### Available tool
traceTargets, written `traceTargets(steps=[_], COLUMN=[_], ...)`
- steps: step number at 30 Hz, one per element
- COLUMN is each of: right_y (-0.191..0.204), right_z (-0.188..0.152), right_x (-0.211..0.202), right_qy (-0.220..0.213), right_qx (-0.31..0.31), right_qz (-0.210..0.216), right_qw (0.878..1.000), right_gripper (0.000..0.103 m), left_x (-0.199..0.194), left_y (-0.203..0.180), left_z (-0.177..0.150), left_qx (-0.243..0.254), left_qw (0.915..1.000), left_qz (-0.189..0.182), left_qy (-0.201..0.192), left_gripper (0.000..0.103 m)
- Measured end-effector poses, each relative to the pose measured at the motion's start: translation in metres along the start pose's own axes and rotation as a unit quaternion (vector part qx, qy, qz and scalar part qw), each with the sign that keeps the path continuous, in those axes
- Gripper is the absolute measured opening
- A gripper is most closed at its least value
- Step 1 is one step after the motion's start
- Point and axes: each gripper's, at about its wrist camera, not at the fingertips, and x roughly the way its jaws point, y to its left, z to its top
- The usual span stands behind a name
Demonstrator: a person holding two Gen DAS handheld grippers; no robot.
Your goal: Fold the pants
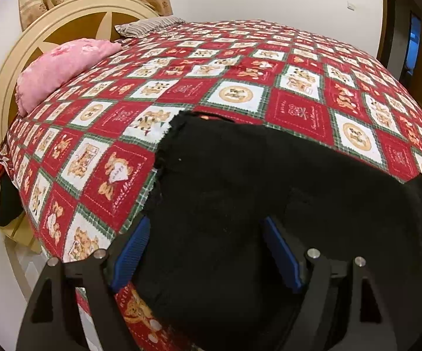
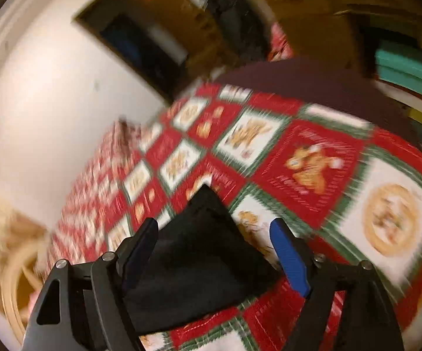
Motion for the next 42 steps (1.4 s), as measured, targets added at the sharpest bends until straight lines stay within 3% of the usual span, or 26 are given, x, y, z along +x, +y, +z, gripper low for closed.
traceTargets(steps=[4, 6, 7, 8, 11, 14, 17, 19, 20, 23, 25, 27, 31, 34, 36, 40, 42], right_y=[0.01, 0.022, 0.025, 0.028, 0.041, 0.051, 0.064, 0.06, 0.053, 0.02, -0.003, -0.021, -0.048, -0.06, -0.06, -0.039, -0.033], right_z=[0.009, 0.008, 0.006, 0.007, 0.007, 0.006, 0.01, 0.015, 0.019, 0.026, 0.026, 0.03, 0.039, 0.03, 0.015, -0.017, -0.027], right_x=[0.029, 0.032, 0.036, 0.039, 0.045, 0.033, -0.011, -0.032, -0.032, 0.004, 0.035, 0.047, 0.004, -0.023, -0.03, -0.017, -0.013], right_qy=[0.081, 0.1, 0.111, 0.123, 0.121, 0.08, -0.036, -0.098, -0.107, -0.067, -0.011, 0.024, -0.041, -0.063, -0.052, -0.015, -0.006], right_qx=[-0.033, -0.074, -0.093, -0.1, -0.146, -0.168, -0.191, -0.173, -0.156, -0.097, -0.058, -0.037, -0.006, -0.006, -0.031, -0.093, -0.08], right_qz=[0.003, -0.012, -0.015, -0.006, -0.009, 0.011, 0.11, 0.151, 0.153, 0.11, 0.05, 0.005, -0.006, 0.017, 0.032, 0.019, 0.053], right_qw=[0.996, 0.992, 0.989, 0.987, 0.982, 0.982, 0.975, 0.968, 0.97, 0.987, 0.997, 0.999, 0.999, 0.998, 0.998, 0.995, 0.995], right_gripper=[0.079, 0.058, 0.029, 0.014, 0.011, 0.01, 0.01, 0.01, 0.01, 0.011, 0.014, 0.014, 0.019, 0.047, 0.048, 0.048, 0.048], left_x=[-0.005, -0.008, -0.009, -0.01, -0.013, -0.015, -0.02, -0.024, -0.025, -0.027, -0.027, -0.03, -0.038, -0.042, -0.044, -0.045, -0.048], left_y=[-0.002, -0.003, -0.003, -0.003, -0.005, -0.008, -0.011, -0.01, -0.01, -0.011, -0.015, -0.018, -0.026, -0.036, -0.04, -0.048, -0.048], left_z=[0.001, 0.003, 0.003, 0.004, 0.007, 0.007, 0.009, 0.01, 0.011, 0.012, 0.012, 0.013, 0.017, 0.019, 0.019, 0.019, 0.018], left_qx=[0.001, 0.002, 0.001, 0.0, 0.0, 0.003, 0.006, 0.003, 0.0, -0.005, 0.0, 0.003, 0.009, 0.018, 0.022, 0.03, 0.033], left_qw=[1.0, 1.0, 1.0, 1.0, 0.9999, 0.9999, 0.9998, 0.9996, 0.9996, 0.9995, 0.9996, 0.9994, 0.9989, 0.9983, 0.9979, 0.9976, 0.9972], left_qz=[0.002, 0.004, 0.004, 0.003, 0.002, 0.002, 0.003, 0.002, 0.001, -0.005, -0.005, -0.006, -0.016, -0.025, -0.031, -0.038, -0.04], left_qy=[-0.001, -0.005, -0.006, -0.008, -0.012, -0.014, -0.02, -0.027, -0.029, -0.03, -0.029, -0.033, -0.044, -0.05, -0.053, -0.05, -0.054], left_gripper=[0.082, 0.082, 0.082, 0.082, 0.082, 0.082, 0.082, 0.082, 0.082, 0.082, 0.082, 0.082, 0.082, 0.082, 0.082, 0.082, 0.082])
